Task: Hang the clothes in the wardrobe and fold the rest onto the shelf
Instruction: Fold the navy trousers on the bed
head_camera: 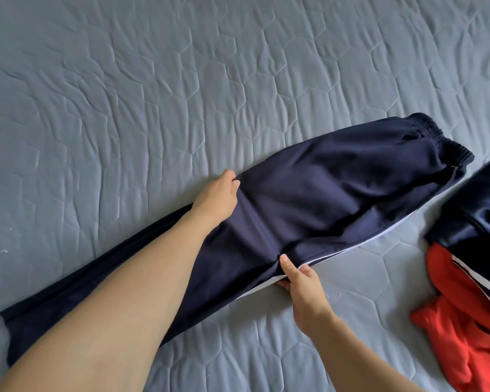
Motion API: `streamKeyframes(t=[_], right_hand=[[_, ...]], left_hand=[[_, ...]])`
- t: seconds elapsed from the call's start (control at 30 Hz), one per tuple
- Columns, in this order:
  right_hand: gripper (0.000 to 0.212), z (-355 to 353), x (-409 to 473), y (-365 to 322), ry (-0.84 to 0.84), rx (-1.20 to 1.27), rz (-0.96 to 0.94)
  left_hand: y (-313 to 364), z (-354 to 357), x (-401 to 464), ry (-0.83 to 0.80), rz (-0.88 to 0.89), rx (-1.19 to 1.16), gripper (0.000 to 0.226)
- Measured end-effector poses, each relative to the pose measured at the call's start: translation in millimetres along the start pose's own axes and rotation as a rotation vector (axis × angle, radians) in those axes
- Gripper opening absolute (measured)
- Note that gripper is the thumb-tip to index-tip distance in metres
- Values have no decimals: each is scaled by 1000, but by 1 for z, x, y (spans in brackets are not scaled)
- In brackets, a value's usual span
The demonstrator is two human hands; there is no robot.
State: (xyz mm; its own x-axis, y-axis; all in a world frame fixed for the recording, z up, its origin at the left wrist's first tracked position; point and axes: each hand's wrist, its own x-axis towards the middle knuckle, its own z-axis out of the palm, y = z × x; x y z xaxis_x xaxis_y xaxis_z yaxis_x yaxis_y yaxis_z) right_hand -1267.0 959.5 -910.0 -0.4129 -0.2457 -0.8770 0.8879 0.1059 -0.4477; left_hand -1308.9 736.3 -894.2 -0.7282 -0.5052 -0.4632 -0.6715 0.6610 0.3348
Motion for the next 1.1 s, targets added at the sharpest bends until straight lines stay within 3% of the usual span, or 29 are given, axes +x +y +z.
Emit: streamKeyframes(t=[0.13, 0.23, 0.33, 0.47, 0.53, 0.6, 0.67, 0.77, 1.0, 1.1], right_hand=[[20, 9, 2, 3, 70, 100, -42], [21, 16, -2, 5, 87, 185, -64], [27, 21, -13, 12, -37, 239, -52], [25, 33, -24, 21, -128, 218, -43], [21, 39, -23, 22, -100, 245, -57], [18, 43, -21, 23, -21, 272, -54], [19, 43, -19, 25, 37, 243, -62], [22, 44, -16, 30, 93, 190, -76], [27, 42, -16, 42, 116, 190, -167], [32, 41, -17, 47, 61, 163, -235]], left_hand=[[6, 2, 7, 78, 106, 260, 32], [1, 8, 8, 31, 15, 87, 41], [-15, -4, 7, -112, -147, -191, 40], [-44, -26, -6, -415, -198, -85, 24], [-53, -34, -12, -515, -183, -58, 18], [-60, -41, -14, -552, -154, -218, 24], [-64, -46, -17, -514, -85, -303, 30], [-71, -45, -14, -314, 18, -242, 24], [-79, -41, -14, 3, 4, -17, 34], [-77, -36, -22, -90, -26, -168, 38]])
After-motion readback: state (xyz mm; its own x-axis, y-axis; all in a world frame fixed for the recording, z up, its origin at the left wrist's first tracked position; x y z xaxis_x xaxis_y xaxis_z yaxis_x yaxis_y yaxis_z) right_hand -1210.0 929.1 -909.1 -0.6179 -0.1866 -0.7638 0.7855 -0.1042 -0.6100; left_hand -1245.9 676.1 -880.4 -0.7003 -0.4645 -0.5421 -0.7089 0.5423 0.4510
